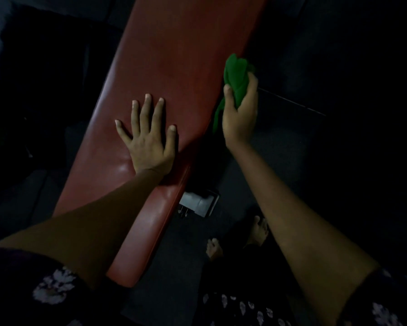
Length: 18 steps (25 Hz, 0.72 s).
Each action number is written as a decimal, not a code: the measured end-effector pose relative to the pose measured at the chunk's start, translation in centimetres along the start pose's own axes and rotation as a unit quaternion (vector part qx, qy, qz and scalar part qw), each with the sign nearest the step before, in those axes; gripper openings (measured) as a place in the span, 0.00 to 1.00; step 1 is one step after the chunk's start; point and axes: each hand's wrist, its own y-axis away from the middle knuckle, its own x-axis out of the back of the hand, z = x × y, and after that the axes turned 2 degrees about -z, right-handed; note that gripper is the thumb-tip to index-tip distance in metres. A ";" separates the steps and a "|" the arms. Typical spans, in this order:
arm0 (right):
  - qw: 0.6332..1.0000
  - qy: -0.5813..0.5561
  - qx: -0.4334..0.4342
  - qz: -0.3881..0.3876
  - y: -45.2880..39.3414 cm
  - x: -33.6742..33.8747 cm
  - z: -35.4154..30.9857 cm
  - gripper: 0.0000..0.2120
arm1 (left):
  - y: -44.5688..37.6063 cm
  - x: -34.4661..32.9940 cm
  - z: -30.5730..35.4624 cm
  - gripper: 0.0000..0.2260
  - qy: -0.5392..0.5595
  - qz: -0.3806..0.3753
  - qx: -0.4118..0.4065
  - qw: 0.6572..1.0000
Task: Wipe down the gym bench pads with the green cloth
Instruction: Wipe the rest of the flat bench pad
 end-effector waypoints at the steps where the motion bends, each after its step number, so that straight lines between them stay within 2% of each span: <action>1: 1.000 -0.003 0.004 -0.009 1.4 -0.2 0.5 0.23 | 0.0 0.0 0.0 0.26 -0.001 -0.001 0.000 1.000; 4: 0.998 -0.013 -0.010 -0.063 5.6 -0.2 1.4 0.25 | -0.3 0.1 0.1 0.26 -0.010 0.000 -0.001 1.000; 8: 0.998 0.000 -0.019 -0.054 -1.1 0.6 -0.4 0.24 | -0.1 0.1 0.1 0.26 -0.017 -0.001 0.001 1.000; 11: 0.997 0.050 -0.025 -0.058 -4.5 1.2 -2.0 0.23 | -0.2 0.2 0.4 0.25 -0.035 0.006 -0.002 0.999; 15: 0.991 0.019 -0.018 -0.128 0.2 2.0 -0.4 0.24 | -0.3 1.3 0.7 0.25 -0.029 -0.034 0.009 0.999; 18: 0.996 0.002 -0.023 -0.091 -4.9 2.2 -1.4 0.23 | -3.1 2.8 1.4 0.21 -0.025 -0.038 -0.029 0.999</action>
